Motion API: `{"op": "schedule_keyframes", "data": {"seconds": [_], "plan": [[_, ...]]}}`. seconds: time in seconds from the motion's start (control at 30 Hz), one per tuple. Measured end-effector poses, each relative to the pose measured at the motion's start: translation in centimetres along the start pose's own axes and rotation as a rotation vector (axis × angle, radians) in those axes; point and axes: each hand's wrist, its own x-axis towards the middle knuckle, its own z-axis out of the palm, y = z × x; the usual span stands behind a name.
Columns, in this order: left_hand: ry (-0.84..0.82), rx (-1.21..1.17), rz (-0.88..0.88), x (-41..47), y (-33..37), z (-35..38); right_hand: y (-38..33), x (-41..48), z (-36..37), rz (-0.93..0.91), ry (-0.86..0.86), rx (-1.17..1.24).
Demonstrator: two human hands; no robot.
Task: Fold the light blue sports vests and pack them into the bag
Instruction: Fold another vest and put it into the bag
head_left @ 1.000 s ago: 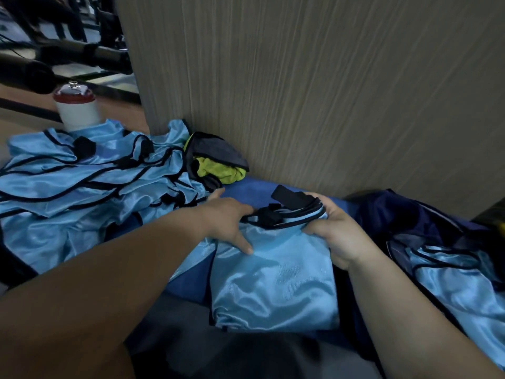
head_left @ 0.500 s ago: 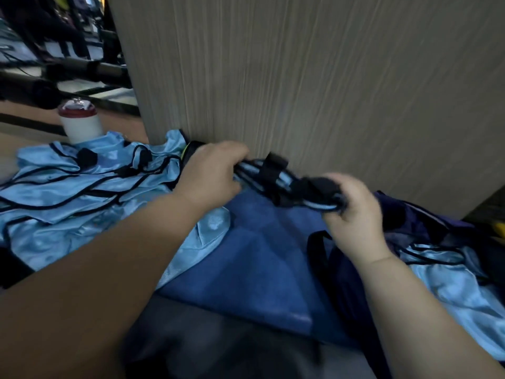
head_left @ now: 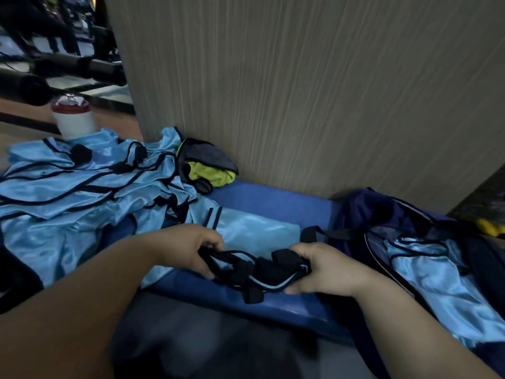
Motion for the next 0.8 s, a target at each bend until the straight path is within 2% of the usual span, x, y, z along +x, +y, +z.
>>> {"op": "schedule_keyframes", "data": {"seconds": [0.17,0.27,0.33,0.37,0.43,0.5,0.53,0.67,0.73,0.8], "plan": [[-0.01,-0.219,-0.047,-0.7,0.3,-1.5,-0.5,-0.8,-0.6,-0.02,0.065,0.358],[0.08,-0.393,-0.064,-0.5,0.4,-1.6,-0.6,-0.2,-0.4,0.066,0.162,0.441],[0.17,-0.471,-0.112,0.3,0.4,-1.6,-0.3,0.6,-0.1,0.153,0.302,0.476],[0.227,-0.426,-0.128,0.9,0.5,-1.4,-0.2,1.1,0.1,0.197,0.392,0.424],[0.355,-0.206,-0.154,1.9,0.2,-1.0,-0.3,1.7,0.4,0.271,0.52,0.055],[0.442,-0.091,-0.198,3.1,-0.4,-0.2,-0.8,2.0,0.7,0.311,0.559,-0.348],[0.471,-0.076,-0.221,3.6,-0.6,0.1,-0.9,2.1,0.8,0.304,0.559,-0.434],[0.539,-0.043,-0.202,5.1,-1.2,1.0,-0.5,2.8,1.2,0.034,0.523,-0.537],[0.486,-0.041,-0.183,5.5,-1.5,1.1,-0.3,3.4,1.4,-0.061,0.42,-0.536],[0.385,-0.004,-0.212,5.8,-1.8,1.1,-0.4,3.7,1.7,-0.027,0.276,-0.48]]}}
